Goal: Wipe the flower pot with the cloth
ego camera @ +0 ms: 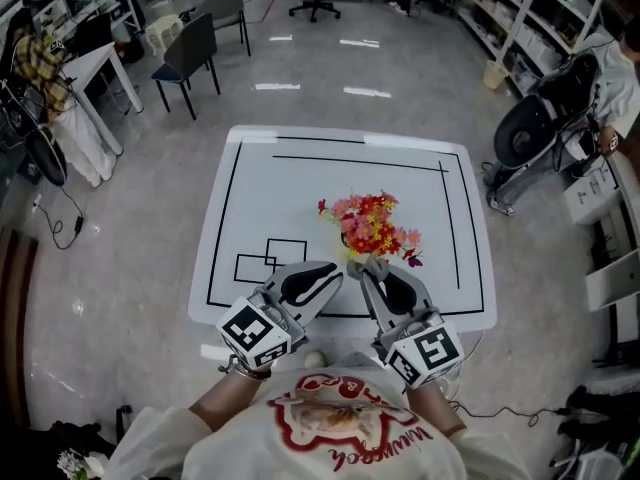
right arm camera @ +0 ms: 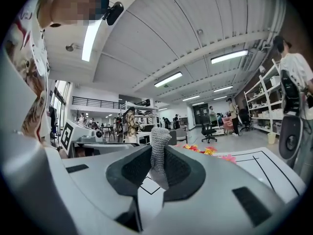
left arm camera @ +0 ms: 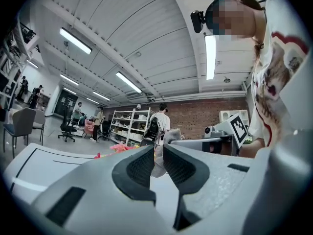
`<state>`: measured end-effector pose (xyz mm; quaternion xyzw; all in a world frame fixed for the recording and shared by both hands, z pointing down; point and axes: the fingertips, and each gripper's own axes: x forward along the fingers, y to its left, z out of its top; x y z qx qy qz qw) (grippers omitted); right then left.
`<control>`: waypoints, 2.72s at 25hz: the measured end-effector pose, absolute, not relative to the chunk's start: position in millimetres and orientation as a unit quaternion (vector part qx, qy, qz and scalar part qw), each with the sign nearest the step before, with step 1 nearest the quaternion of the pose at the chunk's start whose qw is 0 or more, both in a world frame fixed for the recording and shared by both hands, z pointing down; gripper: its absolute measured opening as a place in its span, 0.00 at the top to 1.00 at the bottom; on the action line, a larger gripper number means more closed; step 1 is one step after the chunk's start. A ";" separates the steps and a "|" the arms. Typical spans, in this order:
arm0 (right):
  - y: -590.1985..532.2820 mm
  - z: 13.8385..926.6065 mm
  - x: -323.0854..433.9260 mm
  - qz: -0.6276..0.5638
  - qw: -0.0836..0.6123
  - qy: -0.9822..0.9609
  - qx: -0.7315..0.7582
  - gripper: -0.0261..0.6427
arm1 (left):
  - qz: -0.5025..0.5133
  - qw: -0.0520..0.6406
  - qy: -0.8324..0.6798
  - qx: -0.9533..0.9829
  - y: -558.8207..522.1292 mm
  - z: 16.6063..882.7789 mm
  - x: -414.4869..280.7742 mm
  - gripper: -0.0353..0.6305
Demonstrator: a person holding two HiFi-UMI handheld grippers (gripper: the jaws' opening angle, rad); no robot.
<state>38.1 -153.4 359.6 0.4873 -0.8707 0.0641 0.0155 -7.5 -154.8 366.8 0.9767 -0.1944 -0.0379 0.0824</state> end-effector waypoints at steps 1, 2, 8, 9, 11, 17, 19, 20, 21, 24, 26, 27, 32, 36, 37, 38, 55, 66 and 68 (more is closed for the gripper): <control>-151.1 356.9 39.4 0.065 0.014 -0.870 0.489 0.87 | -0.038 0.084 -0.192 0.977 -153.5 365.0 -5.8 0.85; -149.2 353.7 41.4 0.063 0.013 -0.869 0.491 0.87 | -0.038 0.085 -0.191 0.977 -152.7 363.7 -4.0 0.85; -143.3 324.2 53.9 0.033 0.003 -0.867 0.498 0.87 | -0.043 0.067 -0.191 0.978 -149.0 342.8 3.7 0.85; -142.7 321.9 54.0 0.027 0.005 -0.868 0.495 0.87 | -0.045 0.064 -0.192 0.978 -149.2 339.6 5.1 0.85; -136.5 319.1 53.0 0.017 0.011 -0.872 0.489 0.87 | -0.047 0.064 -0.193 0.978 -145.7 334.9 8.6 0.85; -94.1 306.7 59.2 -0.004 0.005 -0.876 0.483 0.87 | -0.058 0.057 -0.196 0.977 -106.3 323.0 21.7 0.85; -80.2 307.8 64.8 -0.002 0.001 -0.877 0.481 0.87 | -0.062 0.055 -0.201 0.976 -92.0 322.1 29.8 0.85; -71.7 308.2 68.0 -0.002 -0.001 -0.877 0.481 0.87 | -0.063 0.055 -0.204 0.975 -83.8 322.6 34.7 0.85; -62.1 308.3 71.4 -0.002 -0.003 -0.877 0.480 0.87 | -0.064 0.056 -0.207 0.975 -74.8 323.0 39.8 0.85; -25.3 310.6 82.8 0.001 -0.009 -0.879 0.477 0.87 | -0.063 0.060 -0.211 0.974 -37.3 325.4 56.7 0.85; 2.7 316.5 92.6 0.007 -0.009 -0.881 0.474 0.87 | -0.060 0.060 -0.212 0.974 -6.2 328.0 68.1 0.85; 16.4 319.7 98.6 0.012 -0.008 -0.881 0.472 0.87 | -0.060 0.059 -0.214 0.973 9.4 328.9 73.4 0.85; 84.5 324.0 124.7 0.029 -0.011 -0.882 0.470 0.87 | -0.065 0.070 -0.239 0.966 81.6 335.0 87.9 0.85; 129.2 323.8 127.0 0.032 -0.007 -0.887 0.460 0.87 | -0.067 0.073 -0.251 0.963 127.9 333.7 92.2 0.85; 137.2 323.3 127.0 0.031 -0.006 -0.889 0.456 0.87 | -0.067 0.071 -0.252 0.963 136.1 332.2 94.1 0.85; 143.6 322.2 127.2 0.030 -0.006 -0.891 0.453 0.87 | -0.067 0.068 -0.253 0.963 142.6 329.8 95.9 0.85; 203.1 321.6 101.6 0.021 -0.008 -0.903 0.429 0.87 | -0.055 0.063 -0.265 0.961 203.4 335.0 73.0 0.85; 272.8 327.6 49.7 0.022 -0.002 -0.902 0.431 0.87 | -0.058 0.068 -0.264 0.960 274.4 340.7 21.7 0.85; 291.2 329.3 36.0 0.022 0.000 -0.902 0.430 0.87 | -0.056 0.064 -0.265 0.960 290.6 340.0 8.0 0.85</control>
